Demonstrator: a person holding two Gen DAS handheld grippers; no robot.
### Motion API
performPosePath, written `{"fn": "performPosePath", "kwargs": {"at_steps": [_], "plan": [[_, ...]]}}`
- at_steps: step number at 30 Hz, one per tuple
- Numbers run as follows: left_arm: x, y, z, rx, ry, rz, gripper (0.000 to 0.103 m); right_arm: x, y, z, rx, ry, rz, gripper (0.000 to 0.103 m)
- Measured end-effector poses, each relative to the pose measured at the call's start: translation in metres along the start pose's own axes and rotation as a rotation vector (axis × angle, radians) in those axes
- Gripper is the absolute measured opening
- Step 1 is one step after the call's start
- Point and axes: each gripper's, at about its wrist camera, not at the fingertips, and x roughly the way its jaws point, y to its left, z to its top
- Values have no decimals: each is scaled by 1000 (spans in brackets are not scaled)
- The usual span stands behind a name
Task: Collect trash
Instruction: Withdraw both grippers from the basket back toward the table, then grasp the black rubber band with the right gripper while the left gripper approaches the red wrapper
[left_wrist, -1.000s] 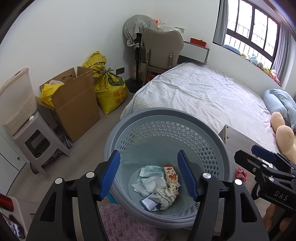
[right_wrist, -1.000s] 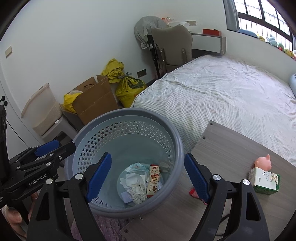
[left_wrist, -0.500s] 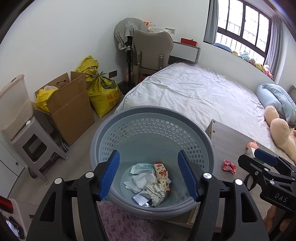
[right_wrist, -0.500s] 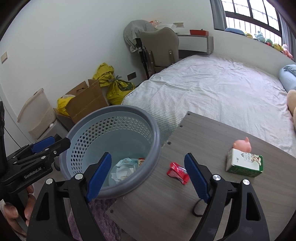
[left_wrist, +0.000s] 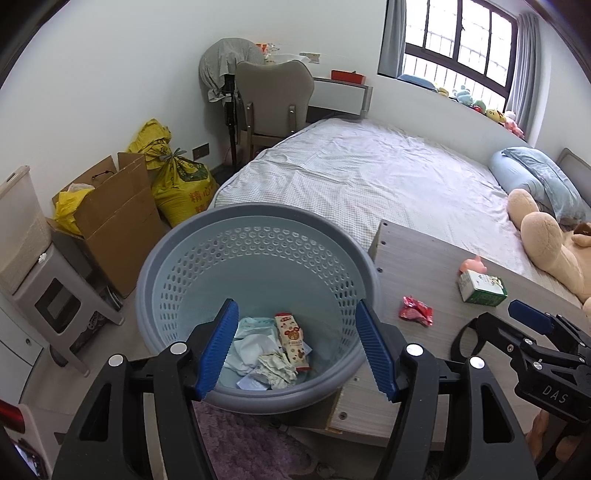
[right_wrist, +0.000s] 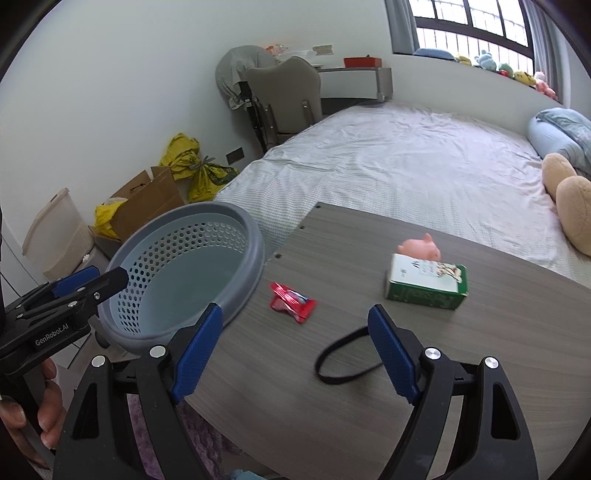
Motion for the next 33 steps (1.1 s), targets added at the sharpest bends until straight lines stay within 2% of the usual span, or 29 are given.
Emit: {"fn": "performPosePath", "kwargs": {"at_steps": [14,24,33], "plan": [[7,-32,-13,50,23,-30,63,-7,-41,-28,61,29,-65,79],[15,-40,-19,65,38,-27,63,21,-43,-39,52,84,-84,79],[21,-40,-18,63,43,-25,63,44,-37,-33,20,110,-128,79]]}}
